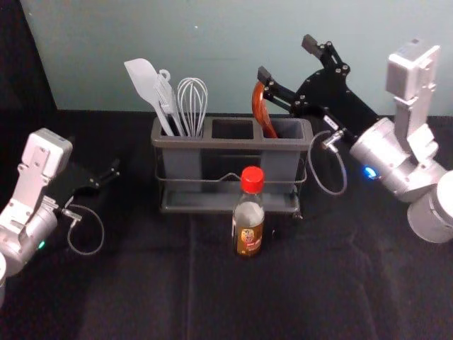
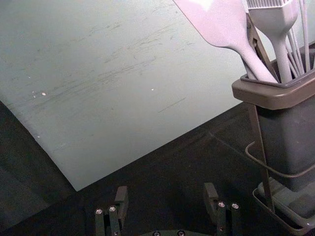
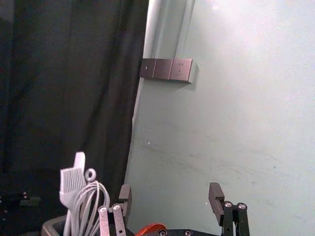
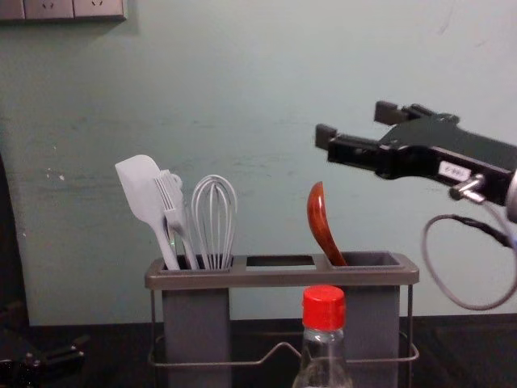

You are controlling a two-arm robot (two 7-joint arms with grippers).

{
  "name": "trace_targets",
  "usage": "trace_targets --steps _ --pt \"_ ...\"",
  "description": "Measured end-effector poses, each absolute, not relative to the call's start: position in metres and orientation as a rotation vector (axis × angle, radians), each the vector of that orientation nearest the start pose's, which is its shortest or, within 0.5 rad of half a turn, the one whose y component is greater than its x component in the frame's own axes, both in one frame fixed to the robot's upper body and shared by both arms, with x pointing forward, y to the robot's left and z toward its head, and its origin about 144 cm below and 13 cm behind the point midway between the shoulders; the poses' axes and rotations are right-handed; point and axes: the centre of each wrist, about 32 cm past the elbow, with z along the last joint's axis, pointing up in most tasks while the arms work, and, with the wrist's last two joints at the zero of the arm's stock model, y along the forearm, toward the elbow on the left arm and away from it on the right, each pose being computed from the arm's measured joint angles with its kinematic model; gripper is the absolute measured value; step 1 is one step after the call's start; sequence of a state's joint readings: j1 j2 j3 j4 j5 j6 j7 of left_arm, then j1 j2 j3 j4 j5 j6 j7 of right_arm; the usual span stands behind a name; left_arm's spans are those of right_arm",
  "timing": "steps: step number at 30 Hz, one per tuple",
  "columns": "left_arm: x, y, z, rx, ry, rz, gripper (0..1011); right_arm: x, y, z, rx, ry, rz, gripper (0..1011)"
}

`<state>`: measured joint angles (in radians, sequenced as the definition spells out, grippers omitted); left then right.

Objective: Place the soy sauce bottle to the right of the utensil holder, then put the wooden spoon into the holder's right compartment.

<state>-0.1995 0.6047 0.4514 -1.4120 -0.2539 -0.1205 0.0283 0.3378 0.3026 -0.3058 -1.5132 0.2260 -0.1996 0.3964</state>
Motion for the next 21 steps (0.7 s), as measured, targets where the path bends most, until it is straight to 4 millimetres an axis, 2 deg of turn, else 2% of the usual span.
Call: trace_targets --steps 9,21 --pt "0.489 0.310 1.140 0.304 -0.285 1.248 1005 0.504 -0.241 1.237 0.129 -0.369 -0.865 1003" --pt "0.489 0.310 1.140 0.304 -0.285 1.248 1005 0.472 -0.244 1.239 0.140 -0.288 -0.840 1003"
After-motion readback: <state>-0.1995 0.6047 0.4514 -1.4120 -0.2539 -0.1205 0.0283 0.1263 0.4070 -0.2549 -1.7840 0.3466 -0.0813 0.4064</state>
